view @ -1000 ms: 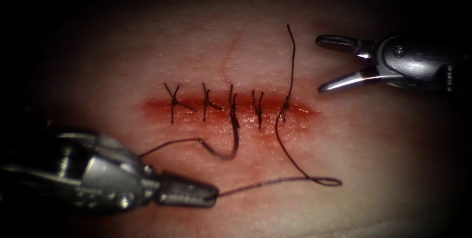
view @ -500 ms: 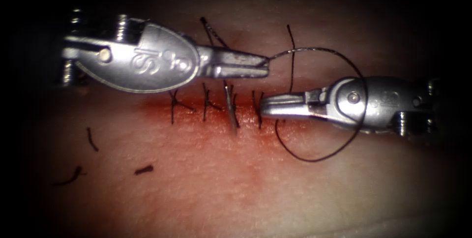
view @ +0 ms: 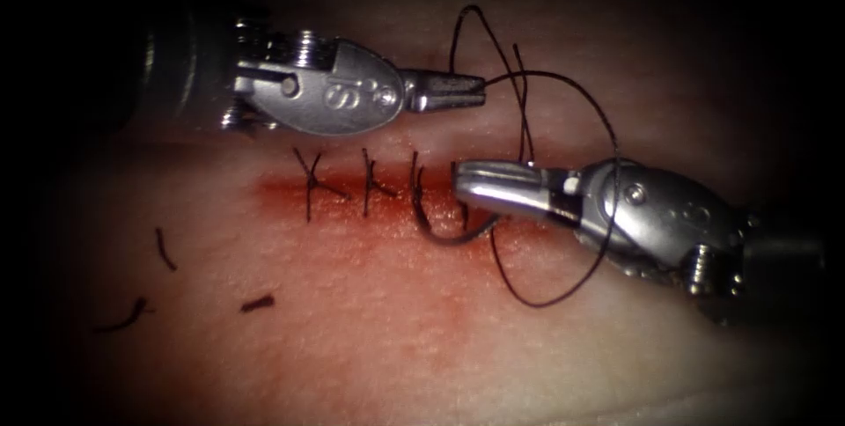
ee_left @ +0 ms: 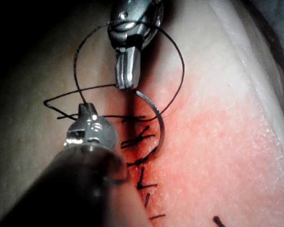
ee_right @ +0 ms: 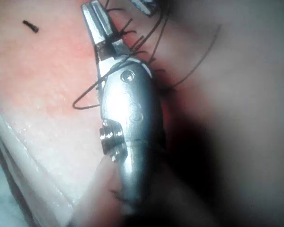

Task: Wound Closure
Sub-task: With the left hand, loop the suture once around the right hand counter-clockwise, then grab the tail end of the suture with the right driver, then pull the right arm down and the left arm up to tension the knot, then with the right cutter, cut the suture.

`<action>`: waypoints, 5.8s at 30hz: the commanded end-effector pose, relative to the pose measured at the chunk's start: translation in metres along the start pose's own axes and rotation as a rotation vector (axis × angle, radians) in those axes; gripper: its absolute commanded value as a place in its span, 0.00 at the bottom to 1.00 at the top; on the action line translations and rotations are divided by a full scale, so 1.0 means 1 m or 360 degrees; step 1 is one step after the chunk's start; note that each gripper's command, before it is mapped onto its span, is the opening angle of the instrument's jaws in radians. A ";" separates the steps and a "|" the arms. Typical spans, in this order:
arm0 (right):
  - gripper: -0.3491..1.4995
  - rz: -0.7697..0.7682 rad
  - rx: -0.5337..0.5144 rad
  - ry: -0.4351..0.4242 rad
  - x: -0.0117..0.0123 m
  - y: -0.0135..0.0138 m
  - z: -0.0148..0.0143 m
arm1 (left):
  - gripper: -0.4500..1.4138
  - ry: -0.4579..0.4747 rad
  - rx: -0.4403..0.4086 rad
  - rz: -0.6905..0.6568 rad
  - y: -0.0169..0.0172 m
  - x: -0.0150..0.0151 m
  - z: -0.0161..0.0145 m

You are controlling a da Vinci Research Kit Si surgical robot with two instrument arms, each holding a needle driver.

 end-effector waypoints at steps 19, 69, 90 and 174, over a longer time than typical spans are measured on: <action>0.00 0.0242 -0.0762 0.0102 0.0012 0.0012 -0.0001 | 0.00 -0.0075 -0.0100 0.0079 0.0094 -0.0007 0.0003; 0.55 0.0615 -0.1244 -0.0227 -0.0075 0.0082 -0.0018 | 0.00 -0.0104 -0.0130 0.0053 0.0138 0.0016 -0.0024; 0.00 0.0419 -0.1169 -0.0290 -0.0077 0.0069 -0.0022 | 0.00 -0.0115 -0.0066 -0.0056 0.0071 0.0019 -0.0054; 0.65 0.0061 -0.0716 -0.0274 -0.0104 -0.0086 -0.0061 | 0.00 -0.0187 0.0665 -0.0309 -0.0258 -0.0191 0.0144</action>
